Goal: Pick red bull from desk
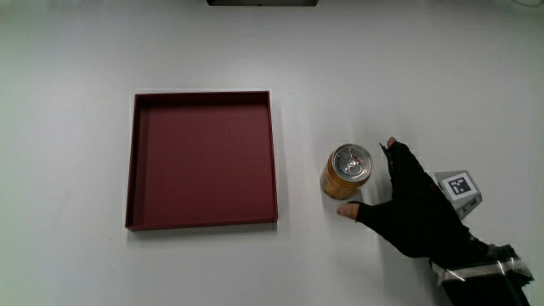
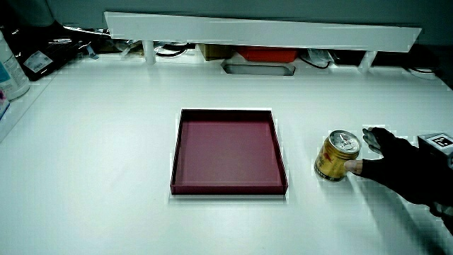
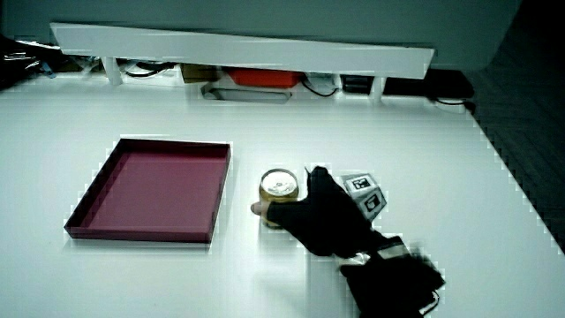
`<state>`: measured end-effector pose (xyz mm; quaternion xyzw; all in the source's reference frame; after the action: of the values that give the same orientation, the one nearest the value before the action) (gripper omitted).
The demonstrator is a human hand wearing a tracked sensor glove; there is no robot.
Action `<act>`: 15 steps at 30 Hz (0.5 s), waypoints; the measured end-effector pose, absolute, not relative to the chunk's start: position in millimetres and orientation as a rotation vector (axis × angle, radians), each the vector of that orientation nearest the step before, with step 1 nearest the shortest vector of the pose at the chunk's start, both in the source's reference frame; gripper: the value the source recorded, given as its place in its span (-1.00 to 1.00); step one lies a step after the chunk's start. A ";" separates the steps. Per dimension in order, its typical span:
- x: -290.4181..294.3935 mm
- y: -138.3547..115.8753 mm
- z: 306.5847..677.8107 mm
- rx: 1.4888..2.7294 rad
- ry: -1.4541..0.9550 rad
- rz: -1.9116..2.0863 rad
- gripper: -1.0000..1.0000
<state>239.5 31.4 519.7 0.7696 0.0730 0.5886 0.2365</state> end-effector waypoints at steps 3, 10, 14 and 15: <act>238.5 28.9 515.8 2.116 0.184 1.634 1.00; 220.6 13.2 490.3 2.150 0.113 1.628 1.00; 203.0 3.5 474.1 2.141 0.083 1.632 1.00; 196.7 0.9 469.1 2.127 0.057 1.659 1.00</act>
<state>196.7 0.9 469.1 0.7691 0.0206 0.5997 0.2200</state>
